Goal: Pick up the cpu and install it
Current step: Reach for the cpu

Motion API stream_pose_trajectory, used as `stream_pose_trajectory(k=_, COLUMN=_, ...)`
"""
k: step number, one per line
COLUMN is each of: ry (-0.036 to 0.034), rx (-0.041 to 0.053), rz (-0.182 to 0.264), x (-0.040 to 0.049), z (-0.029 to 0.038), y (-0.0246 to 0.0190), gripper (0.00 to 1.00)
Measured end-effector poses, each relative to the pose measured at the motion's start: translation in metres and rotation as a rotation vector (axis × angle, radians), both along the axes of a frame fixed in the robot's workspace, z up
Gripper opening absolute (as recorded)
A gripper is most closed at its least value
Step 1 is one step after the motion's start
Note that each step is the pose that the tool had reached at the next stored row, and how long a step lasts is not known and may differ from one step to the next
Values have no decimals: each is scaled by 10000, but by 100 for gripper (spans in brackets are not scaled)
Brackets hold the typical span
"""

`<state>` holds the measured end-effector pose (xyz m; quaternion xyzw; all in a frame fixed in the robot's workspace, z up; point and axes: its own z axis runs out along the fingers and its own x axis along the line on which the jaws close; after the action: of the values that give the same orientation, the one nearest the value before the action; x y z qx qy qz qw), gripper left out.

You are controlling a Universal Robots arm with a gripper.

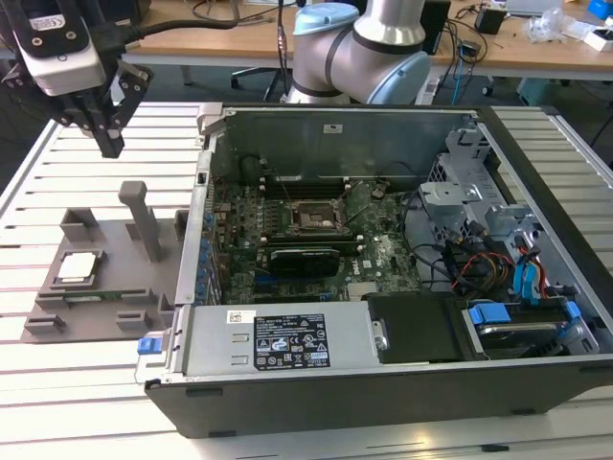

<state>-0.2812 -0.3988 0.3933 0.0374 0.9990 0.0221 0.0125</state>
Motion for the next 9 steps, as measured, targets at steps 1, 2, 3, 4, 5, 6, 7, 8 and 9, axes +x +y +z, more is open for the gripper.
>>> stream_pose_trajectory(k=1, ry=0, rx=0, rz=0, x=-13, z=0, y=0, gripper=11)
stream_pose_trajectory(k=2, ry=0, rx=0, rz=1, x=-40, z=0, y=0, gripper=11)
stream_pose_trajectory(k=3, ry=0, rx=0, rz=0, x=-57, z=0, y=0, gripper=11)
stream_pose_trajectory(k=4, ry=0, rx=0, rz=1, x=-75, z=0, y=0, gripper=11)
stream_pose_trajectory(k=5, ry=0, rx=-1, rz=1, x=-111, z=0, y=0, gripper=11)
stream_pose_trajectory(k=6, ry=0, rx=0, rz=1, x=-137, z=0, y=0, gripper=11)
stream_pose_trajectory(k=7, ry=1, rx=0, rz=1, x=-160, z=0, y=0, gripper=11)
stream_pose_trajectory(k=8, ry=0, rx=0, rz=0, x=-198, z=0, y=0, gripper=11)
stream_pose_trajectory(k=9, ry=0, rx=0, rz=0, x=-250, z=0, y=0, gripper=11)
